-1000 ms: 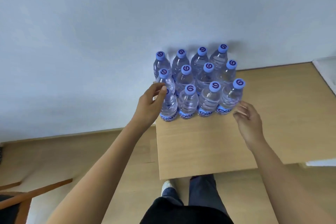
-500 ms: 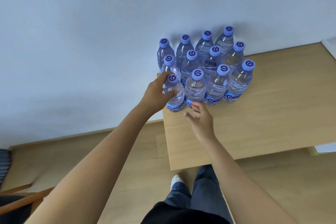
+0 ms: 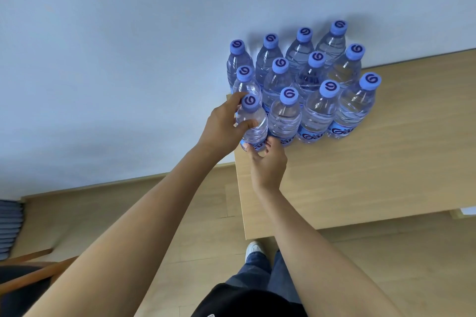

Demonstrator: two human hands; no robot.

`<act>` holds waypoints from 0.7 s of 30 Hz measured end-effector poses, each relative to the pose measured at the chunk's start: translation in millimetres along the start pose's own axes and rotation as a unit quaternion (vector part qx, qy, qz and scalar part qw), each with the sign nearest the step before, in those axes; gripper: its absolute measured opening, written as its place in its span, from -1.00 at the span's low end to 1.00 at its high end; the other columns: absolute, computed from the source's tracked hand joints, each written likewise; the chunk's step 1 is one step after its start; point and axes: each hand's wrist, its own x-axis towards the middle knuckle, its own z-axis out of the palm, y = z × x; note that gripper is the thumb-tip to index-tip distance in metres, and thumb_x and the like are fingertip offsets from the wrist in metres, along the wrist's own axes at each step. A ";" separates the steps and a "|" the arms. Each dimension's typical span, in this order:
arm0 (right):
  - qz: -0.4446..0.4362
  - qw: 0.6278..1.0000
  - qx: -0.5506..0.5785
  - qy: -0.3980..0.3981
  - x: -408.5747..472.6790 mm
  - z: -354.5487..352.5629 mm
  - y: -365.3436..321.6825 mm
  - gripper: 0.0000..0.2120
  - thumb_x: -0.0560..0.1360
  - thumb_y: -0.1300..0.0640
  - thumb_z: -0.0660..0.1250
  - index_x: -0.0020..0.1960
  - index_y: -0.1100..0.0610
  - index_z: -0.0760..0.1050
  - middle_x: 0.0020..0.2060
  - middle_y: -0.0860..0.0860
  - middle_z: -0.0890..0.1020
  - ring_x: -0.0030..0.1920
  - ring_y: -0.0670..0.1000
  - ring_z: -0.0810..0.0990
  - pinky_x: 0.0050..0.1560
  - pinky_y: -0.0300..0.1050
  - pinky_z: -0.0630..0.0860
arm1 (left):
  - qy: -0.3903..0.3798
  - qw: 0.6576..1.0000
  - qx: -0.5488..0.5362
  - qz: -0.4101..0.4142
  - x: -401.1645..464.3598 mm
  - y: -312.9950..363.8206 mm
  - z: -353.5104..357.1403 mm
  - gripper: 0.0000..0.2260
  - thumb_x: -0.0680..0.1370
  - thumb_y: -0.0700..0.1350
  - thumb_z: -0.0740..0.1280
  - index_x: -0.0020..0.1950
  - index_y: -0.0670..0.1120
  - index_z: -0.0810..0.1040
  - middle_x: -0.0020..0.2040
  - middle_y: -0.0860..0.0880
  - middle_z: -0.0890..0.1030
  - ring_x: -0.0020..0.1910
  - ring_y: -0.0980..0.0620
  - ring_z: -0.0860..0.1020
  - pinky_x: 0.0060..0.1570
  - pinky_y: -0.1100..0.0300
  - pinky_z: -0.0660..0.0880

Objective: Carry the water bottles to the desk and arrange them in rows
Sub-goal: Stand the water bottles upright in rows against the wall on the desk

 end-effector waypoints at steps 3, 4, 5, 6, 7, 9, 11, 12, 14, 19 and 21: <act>-0.005 1.000 0.006 -0.024 1.8 -7.9 10.3 -0.66 0.45 0.23 0.51 0.17 0.30 0.54 0.06 0.12 0.64 0.13 0.15 0.59 0.24 0.10 0.48 | -0.022 1.000 0.004 -0.006 1.5 4.8 -5.6 -0.57 0.48 -0.20 0.47 0.31 -0.13 0.44 0.19 -0.06 0.59 0.21 -0.09 0.52 0.20 -0.02 0.50; -0.006 1.000 0.007 -0.024 2.5 -13.1 13.7 -0.67 0.46 0.24 0.50 0.17 0.30 0.53 0.04 0.10 0.63 0.13 0.15 0.59 0.25 0.11 0.49 | -0.026 1.000 0.016 -0.002 2.8 8.3 -7.8 -0.57 0.47 -0.20 0.49 0.30 -0.13 0.46 0.17 -0.04 0.59 0.20 -0.08 0.53 0.19 0.07 0.50; -0.003 1.000 0.009 -0.013 4.0 -18.8 16.5 -0.67 0.46 0.23 0.50 0.16 0.30 0.52 0.03 0.10 0.62 0.12 0.15 0.59 0.25 0.12 0.50 | -0.022 0.999 0.040 0.010 4.1 13.1 -9.5 -0.55 0.45 -0.18 0.50 0.30 -0.13 0.47 0.16 -0.04 0.59 0.19 -0.07 0.53 0.16 0.14 0.48; 0.005 1.000 0.017 0.007 6.9 -24.7 18.7 -0.67 0.46 0.22 0.51 0.16 0.29 0.51 0.02 0.11 0.61 0.10 0.13 0.60 0.24 0.13 0.51 | -0.011 0.997 0.072 0.030 5.8 19.2 -10.2 -0.53 0.44 -0.16 0.51 0.31 -0.12 0.47 0.18 -0.05 0.59 0.19 -0.07 0.53 0.14 0.17 0.45; 0.015 0.999 0.027 0.029 10.8 -30.4 20.2 -0.65 0.46 0.21 0.51 0.16 0.28 0.49 0.02 0.12 0.60 0.08 0.11 0.60 0.23 0.13 0.52 | 0.001 0.993 0.103 0.054 7.3 26.7 -9.4 -0.51 0.44 -0.12 0.51 0.33 -0.11 0.47 0.21 -0.06 0.59 0.19 -0.07 0.53 0.14 0.14 0.45; 0.026 0.998 0.036 0.051 20.1 -39.5 21.0 -0.60 0.45 0.22 0.52 0.20 0.26 0.46 0.06 0.10 0.58 0.08 0.08 0.57 0.23 0.12 0.52 | 0.007 0.983 0.153 0.104 10.7 44.0 -3.0 -0.48 0.46 -0.01 0.49 0.37 -0.07 0.46 0.27 -0.03 0.57 0.20 -0.06 0.53 0.14 0.05 0.47; 0.027 0.999 0.026 0.036 29.4 -44.6 20.7 -0.54 0.44 0.23 0.53 0.26 0.28 0.45 0.12 0.08 0.55 0.13 0.05 0.54 0.27 0.08 0.50 | -0.011 0.967 0.216 0.138 16.9 58.3 7.3 -0.48 0.49 0.07 0.45 0.40 -0.04 0.42 0.29 0.00 0.56 0.20 -0.08 0.53 0.07 0.01 0.49; 0.027 0.999 0.017 0.023 33.0 -45.7 21.1 -0.51 0.44 0.23 0.53 0.29 0.30 0.45 0.15 0.09 0.56 0.15 0.04 0.53 0.29 0.06 0.49 | -0.022 0.955 0.257 0.145 21.1 63.0 12.0 -0.48 0.51 0.08 0.42 0.41 -0.04 0.40 0.27 -0.02 0.56 0.18 -0.11 0.53 0.02 0.03 0.48; 0.029 1.000 -0.001 0.006 38.8 -46.4 22.0 -0.49 0.44 0.21 0.53 0.32 0.32 0.47 0.20 0.14 0.58 0.19 0.04 0.54 0.31 0.05 0.48 | -0.052 0.935 0.321 0.144 29.6 68.7 18.7 -0.50 0.53 0.07 0.39 0.41 -0.04 0.38 0.20 -0.06 0.58 0.14 -0.16 0.54 -0.04 0.04 0.44; 0.040 0.999 -0.013 0.018 48.6 -43.2 22.8 -0.61 0.43 0.20 0.54 0.18 0.34 0.55 0.08 0.19 0.63 0.13 0.14 0.59 0.24 0.09 0.50 | -0.077 0.942 0.304 0.117 37.9 71.1 24.5 -0.63 0.53 -0.05 0.40 0.30 -0.07 0.46 0.06 -0.11 0.61 0.04 -0.20 0.55 -0.01 -0.04 0.50; 0.045 0.999 -0.007 0.027 49.4 -41.0 23.6 -0.67 0.42 0.23 0.53 0.10 0.35 0.57 0.02 0.20 0.64 0.09 0.16 0.60 0.21 0.10 0.51 | -0.077 0.945 0.295 0.117 39.7 70.8 25.0 -0.65 0.52 -0.08 0.40 0.29 -0.07 0.47 0.05 -0.12 0.61 0.03 -0.21 0.54 -0.03 -0.04 0.50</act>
